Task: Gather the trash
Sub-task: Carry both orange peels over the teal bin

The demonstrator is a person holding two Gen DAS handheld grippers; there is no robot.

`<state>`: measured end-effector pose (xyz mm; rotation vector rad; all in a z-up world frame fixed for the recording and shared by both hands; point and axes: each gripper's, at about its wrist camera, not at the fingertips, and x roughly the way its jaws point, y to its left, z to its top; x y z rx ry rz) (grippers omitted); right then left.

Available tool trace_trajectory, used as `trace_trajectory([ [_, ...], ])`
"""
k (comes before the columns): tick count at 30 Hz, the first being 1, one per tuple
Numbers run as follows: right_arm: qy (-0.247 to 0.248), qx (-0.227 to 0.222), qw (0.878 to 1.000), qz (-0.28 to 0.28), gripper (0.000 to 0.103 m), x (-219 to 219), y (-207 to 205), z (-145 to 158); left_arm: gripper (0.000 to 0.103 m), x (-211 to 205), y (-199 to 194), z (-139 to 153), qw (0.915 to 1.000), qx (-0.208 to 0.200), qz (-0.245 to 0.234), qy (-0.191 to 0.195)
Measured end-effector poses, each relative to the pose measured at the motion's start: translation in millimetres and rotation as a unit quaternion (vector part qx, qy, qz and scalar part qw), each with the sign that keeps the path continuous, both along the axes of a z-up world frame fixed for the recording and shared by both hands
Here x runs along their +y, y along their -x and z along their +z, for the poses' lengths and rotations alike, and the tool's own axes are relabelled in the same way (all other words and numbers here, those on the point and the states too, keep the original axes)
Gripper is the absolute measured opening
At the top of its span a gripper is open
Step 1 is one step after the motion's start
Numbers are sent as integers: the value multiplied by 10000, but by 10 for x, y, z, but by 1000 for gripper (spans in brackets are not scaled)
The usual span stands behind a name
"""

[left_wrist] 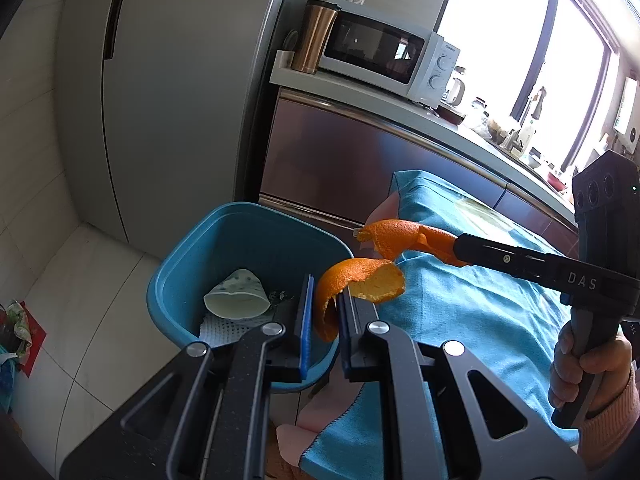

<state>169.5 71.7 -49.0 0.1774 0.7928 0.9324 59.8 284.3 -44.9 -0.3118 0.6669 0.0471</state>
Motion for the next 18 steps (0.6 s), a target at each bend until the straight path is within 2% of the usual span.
trace_trajectory([
  [18,362,118,9992,107,11,336,-110,-130,11,158,-93,-224,9993,282,231,31],
])
